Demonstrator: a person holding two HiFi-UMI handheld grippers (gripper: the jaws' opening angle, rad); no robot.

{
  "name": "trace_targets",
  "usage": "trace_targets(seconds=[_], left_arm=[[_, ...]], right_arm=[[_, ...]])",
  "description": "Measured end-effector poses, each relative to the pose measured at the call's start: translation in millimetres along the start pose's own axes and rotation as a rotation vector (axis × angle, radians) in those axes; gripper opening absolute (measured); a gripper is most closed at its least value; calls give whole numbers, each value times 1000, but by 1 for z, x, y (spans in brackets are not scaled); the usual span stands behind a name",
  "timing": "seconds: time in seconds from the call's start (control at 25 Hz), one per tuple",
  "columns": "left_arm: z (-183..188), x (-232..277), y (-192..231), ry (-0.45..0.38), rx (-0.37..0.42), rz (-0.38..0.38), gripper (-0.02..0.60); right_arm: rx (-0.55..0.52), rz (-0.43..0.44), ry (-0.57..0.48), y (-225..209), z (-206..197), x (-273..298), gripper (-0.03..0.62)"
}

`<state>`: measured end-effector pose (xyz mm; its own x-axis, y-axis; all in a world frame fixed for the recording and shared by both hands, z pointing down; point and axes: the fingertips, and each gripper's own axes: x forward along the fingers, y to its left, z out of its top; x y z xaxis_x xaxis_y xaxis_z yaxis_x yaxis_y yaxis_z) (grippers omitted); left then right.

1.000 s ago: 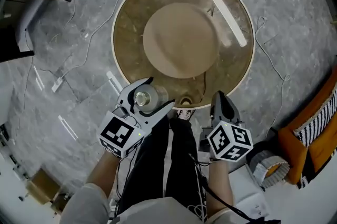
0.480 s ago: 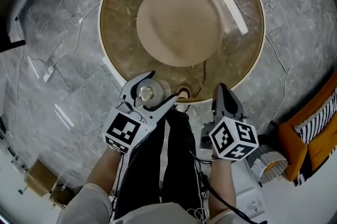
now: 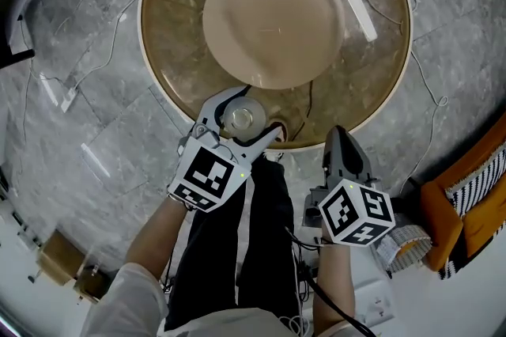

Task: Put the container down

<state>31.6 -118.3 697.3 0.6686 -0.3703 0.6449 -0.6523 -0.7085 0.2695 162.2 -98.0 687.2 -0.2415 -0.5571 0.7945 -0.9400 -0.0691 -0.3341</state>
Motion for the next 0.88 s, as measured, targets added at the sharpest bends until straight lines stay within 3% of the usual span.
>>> trace_targets(seconds=[0.88], left_arm=[[-16,44,16,41,126,66,337]], right_arm=[[26,-4,38,-19,-15,3,23]])
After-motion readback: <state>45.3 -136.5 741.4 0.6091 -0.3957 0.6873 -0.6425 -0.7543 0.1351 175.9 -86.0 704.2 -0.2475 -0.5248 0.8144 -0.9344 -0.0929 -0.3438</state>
